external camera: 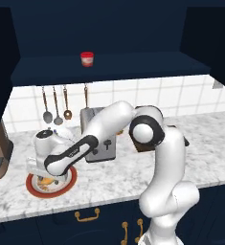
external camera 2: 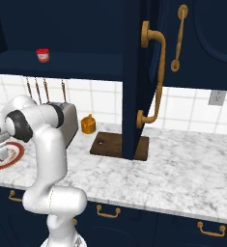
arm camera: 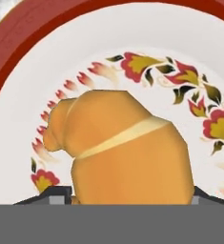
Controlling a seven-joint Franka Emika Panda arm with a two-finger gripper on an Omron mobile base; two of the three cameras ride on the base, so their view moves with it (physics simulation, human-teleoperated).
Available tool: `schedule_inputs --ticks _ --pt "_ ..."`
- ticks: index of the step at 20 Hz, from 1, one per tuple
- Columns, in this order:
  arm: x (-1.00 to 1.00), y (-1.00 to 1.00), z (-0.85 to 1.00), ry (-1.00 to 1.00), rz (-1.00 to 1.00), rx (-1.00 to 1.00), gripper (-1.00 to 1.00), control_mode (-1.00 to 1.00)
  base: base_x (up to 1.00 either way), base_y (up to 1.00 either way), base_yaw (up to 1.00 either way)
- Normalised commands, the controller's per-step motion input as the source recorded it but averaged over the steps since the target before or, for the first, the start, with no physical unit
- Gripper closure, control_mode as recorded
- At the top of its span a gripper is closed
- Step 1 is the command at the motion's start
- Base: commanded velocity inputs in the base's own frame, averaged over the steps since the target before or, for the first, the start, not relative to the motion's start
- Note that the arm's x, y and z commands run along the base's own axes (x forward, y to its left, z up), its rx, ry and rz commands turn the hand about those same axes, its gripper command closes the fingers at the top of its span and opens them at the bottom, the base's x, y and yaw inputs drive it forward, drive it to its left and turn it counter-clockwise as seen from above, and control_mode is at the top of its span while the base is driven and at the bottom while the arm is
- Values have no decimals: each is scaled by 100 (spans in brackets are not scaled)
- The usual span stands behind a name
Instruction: From the different types of pastries on the counter, select a croissant and place it on the cutting board. Then retrieve a jar of jam from the cabinet and place it alongside the croissant on the cutting board.
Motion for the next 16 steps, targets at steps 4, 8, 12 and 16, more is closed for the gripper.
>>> schedule_inputs --ticks 4,8,12,16 --pt "2 8 25 -2 -5 0 100 -100 0 0 0" --pt "-13 -19 84 -2 -17 0 100 -100 0 0 0" --pt "-31 -43 61 0 -15 0 100 -100 0 0 0" --pt "-34 -59 19 1 -12 0 100 -100 0 0 0"
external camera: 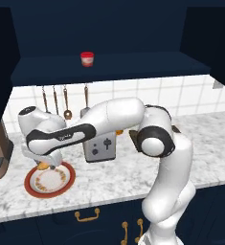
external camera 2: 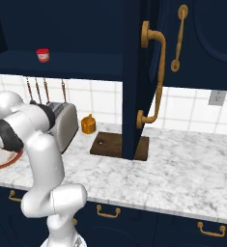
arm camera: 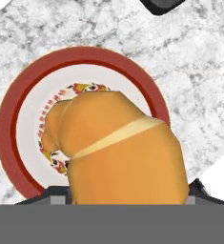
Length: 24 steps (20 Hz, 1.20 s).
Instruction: From the different types of pastries on the counter, select a croissant and place it on the cutting board. Then retrieve a jar of jam from the cabinet and place it alongside the croissant on the cutting board.
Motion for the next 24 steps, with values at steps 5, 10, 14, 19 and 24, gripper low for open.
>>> schedule_inputs --ticks 5,10,14,19,24 --pt "-30 -75 22 5 -12 0 100 -100 0 0 0" --pt "-25 -92 31 9 -15 0 100 -100 0 0 0" --pt "-26 -100 29 8 -15 0 100 -100 0 0 0" --pt "-25 -100 27 8 -14 0 100 -100 0 0 0" --pt "-22 -100 29 7 -13 0 100 -100 0 0 0"
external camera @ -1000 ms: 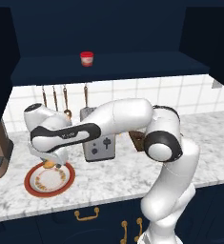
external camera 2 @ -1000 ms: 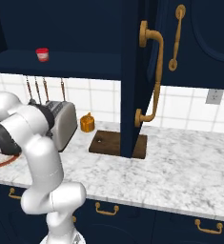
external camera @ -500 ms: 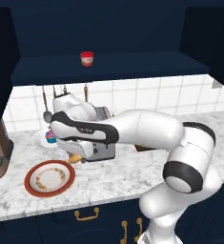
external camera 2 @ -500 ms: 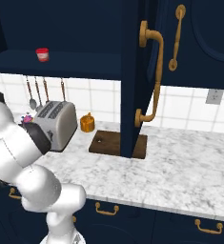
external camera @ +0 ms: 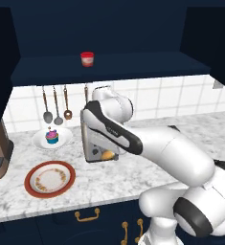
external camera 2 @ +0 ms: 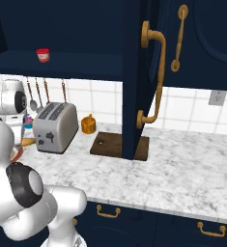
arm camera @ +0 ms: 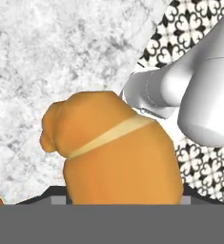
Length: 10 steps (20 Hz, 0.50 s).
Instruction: From the different types of pastries on the counter, select a croissant and place it on the cutting board. Then retrieve a jar of jam from the cabinet and place it alongside the croissant on the cutting board.
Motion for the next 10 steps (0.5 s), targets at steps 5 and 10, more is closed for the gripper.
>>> schedule_inputs --ticks 5,10 --pt "-4 -100 18 8 -14 0 100 -100 0 0 0" --pt "0 -100 3 14 -13 0 100 -100 0 0 0"
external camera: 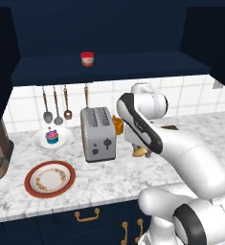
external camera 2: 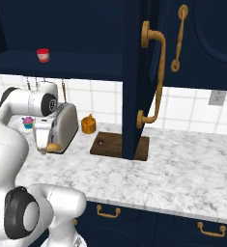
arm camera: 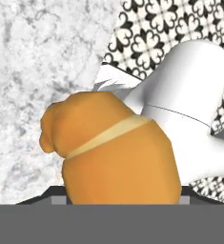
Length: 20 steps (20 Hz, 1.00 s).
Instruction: From the different types of pastries on the counter, select a croissant and place it on the cutting board. Then retrieve a jar of jam from the cabinet and place it alongside the croissant on the cutting board.
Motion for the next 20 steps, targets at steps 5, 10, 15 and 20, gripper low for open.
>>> schedule_inputs --ticks 5,10,15,20 --pt "9 -100 0 12 -10 0 100 -100 0 0 0" --pt "58 -94 0 5 -9 3 100 -100 0 0 0" --pt "57 -93 0 1 -9 5 100 -100 0 0 0" --pt "23 -65 0 -16 -10 7 100 -100 0 0 0"
